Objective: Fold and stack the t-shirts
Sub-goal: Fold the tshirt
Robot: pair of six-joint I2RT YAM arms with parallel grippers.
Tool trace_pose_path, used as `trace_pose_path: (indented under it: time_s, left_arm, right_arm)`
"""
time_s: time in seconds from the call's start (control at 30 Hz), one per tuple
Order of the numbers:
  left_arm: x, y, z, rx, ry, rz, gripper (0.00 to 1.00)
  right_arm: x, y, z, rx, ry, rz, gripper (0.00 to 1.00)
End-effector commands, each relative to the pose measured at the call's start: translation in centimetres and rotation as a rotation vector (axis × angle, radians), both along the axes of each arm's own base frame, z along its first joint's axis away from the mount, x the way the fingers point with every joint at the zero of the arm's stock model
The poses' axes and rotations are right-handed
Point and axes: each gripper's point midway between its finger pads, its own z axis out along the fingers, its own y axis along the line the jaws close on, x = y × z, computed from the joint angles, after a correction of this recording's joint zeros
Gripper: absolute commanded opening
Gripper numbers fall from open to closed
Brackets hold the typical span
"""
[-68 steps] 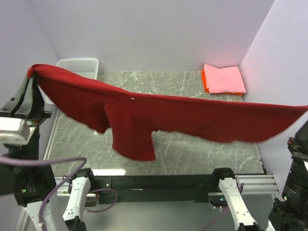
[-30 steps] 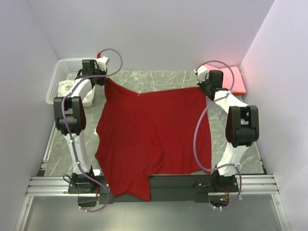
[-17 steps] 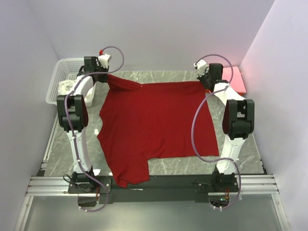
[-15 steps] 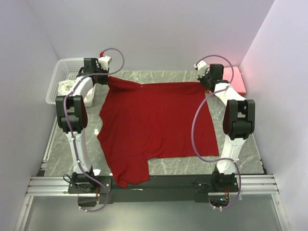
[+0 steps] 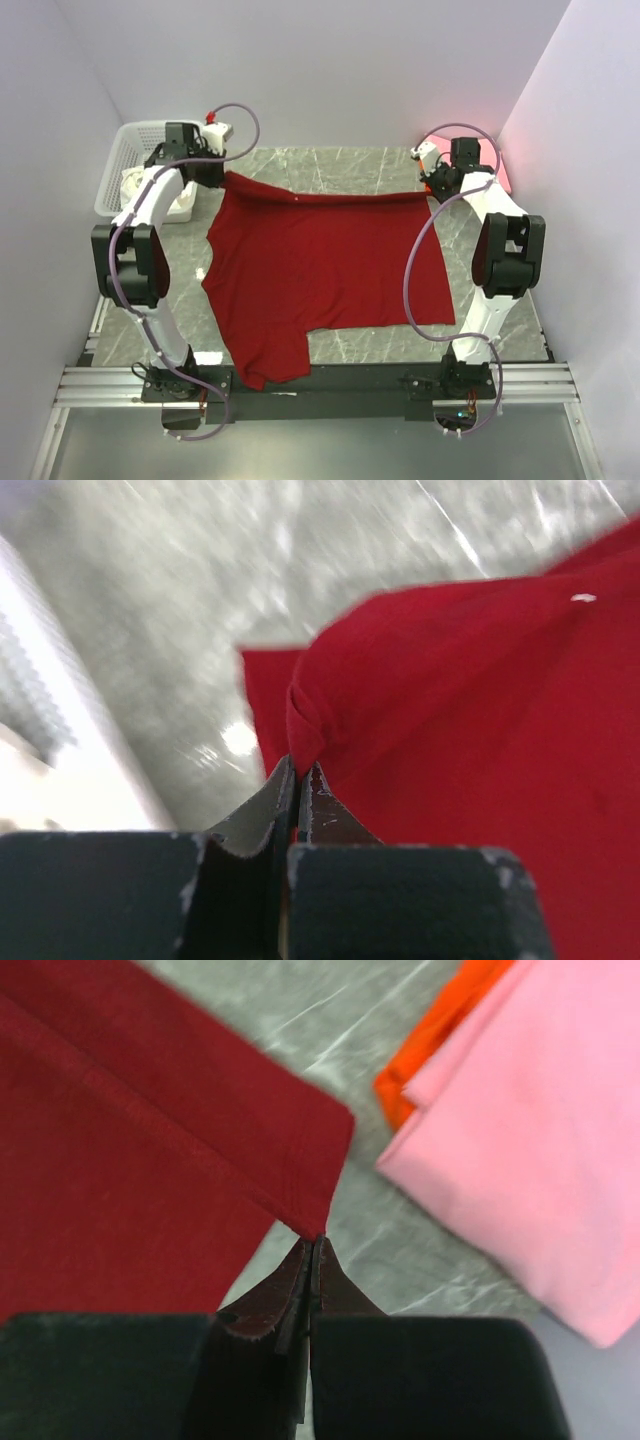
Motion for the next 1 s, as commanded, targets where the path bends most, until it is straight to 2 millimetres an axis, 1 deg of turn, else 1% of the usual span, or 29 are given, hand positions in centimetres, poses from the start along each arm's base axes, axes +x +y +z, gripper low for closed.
trace_pose_path:
  time_s: [0.0,0.03,0.1,0.13,0.17,0.2,0.23,0.3,0.33,0.37,0.4,0.47,0.5,0.57,0.6,0.63,0.67,0.7,0.73,0.8,0.87,0.9,0.97]
  left_arm:
    - [-4.2,-1.3,-1.3,-0.024,0.144,0.074,0.01]
    - [-5.5,-1.4,-1.7,-0.026,0.166,0.1,0.0]
    - [-7.1,-1.8,-2.1,-0.053,0.203,0.167,0.0]
    - [-7.9,-1.9,-1.5,-0.064,0.196,0.184,0.0]
    - [-9.4,-2.5,-2.7,-0.079,0.242,0.203,0.0]
    - [-10.0,-2.8,-2.1,-0.098,0.229,0.224,0.01]
    - [-11.3,-2.9,-3.3,-0.088,0.263,0.236,0.0]
    - [-12.7,-3.9,-3.7,-0.082,0.27,0.225,0.0]
    - [-13.5,-3.5,-4.9,-0.051,0.291,0.237,0.01]
    - [-13.9,-3.5,-5.4,-0.041,0.302,0.239,0.0]
    - [-14.1,-3.4,-5.8,-0.032,0.317,0.244,0.0]
    - [-14.0,-3.3,-6.5,-0.021,0.346,0.252,0.0]
    - [-13.6,-3.3,-5.9,-0.024,0.34,0.254,0.0]
    - [-13.1,-3.4,-5.5,-0.05,0.354,0.259,0.0]
    - [-12.6,-3.5,-4.4,-0.063,0.34,0.255,0.0]
    - [-12.4,-3.3,-4.0,-0.07,0.331,0.253,0.0]
    - [-12.1,-3.0,-3.5,-0.072,0.322,0.258,0.0]
    - [-11.8,-2.8,-2.5,-0.084,0.3,0.253,0.0]
    - [-11.8,-2.3,-2.2,-0.082,0.298,0.254,0.0]
    - [-11.7,-2.0,-1.1,-0.09,0.28,0.245,0.0]
    - [-12.1,-1.8,-0.4,-0.088,0.27,0.228,0.0]
    - [-12.2,-1.8,-0.3,-0.07,0.261,0.201,0.0]
    - [-12.8,-1.9,-0.7,-0.065,0.271,0.179,0.0]
  right_arm:
    - [-0.9,0.3,2.1,-0.001,0.024,0.066,0.0]
    - [-1.0,0.2,1.9,-0.002,0.034,0.069,0.0]
    - [-1.4,0.0,1.7,-0.007,0.049,0.078,0.0]
    - [-1.6,-0.1,1.7,-0.012,0.054,0.08,0.0]
    - [-1.7,-0.2,1.5,-0.018,0.059,0.086,0.0]
    - [-1.8,-0.4,1.4,-0.022,0.063,0.086,0.0]
    - [-1.9,-0.4,1.1,-0.026,0.071,0.088,0.0]
    - [-2.0,-0.6,0.8,-0.029,0.083,0.089,0.0]
    - [-2.0,-0.6,0.5,-0.031,0.09,0.092,0.0]
    - [-2.1,-0.6,0.2,-0.031,0.101,0.094,0.0]
    - [-2.1,-0.6,-0.2,-0.031,0.114,0.094,0.0]
    - [-2.0,-0.6,-0.2,-0.029,0.119,0.093,0.0]
    - [-1.9,-0.6,-0.4,-0.029,0.125,0.091,0.0]
    - [-1.6,-0.6,0.1,-0.028,0.119,0.09,0.0]
    - [-1.6,-0.6,0.2,-0.026,0.121,0.089,0.0]
    - [-1.2,-0.6,0.8,-0.023,0.109,0.089,0.0]
    - [-1.3,-0.6,1.1,-0.019,0.112,0.09,0.0]
    - [-1.1,-0.7,1.9,-0.018,0.098,0.09,0.0]
    - [-1.2,-1.0,2.1,-0.015,0.097,0.087,0.0]
    - [-1.5,-1.1,2.6,-0.018,0.095,0.094,0.0]
    - [-1.8,-1.4,2.8,-0.036,0.092,0.103,0.0]
    - [-2.3,-1.6,2.1,-0.043,0.108,0.111,0.0]
    - [-2.7,-1.5,1.5,-0.046,0.119,0.115,0.0]
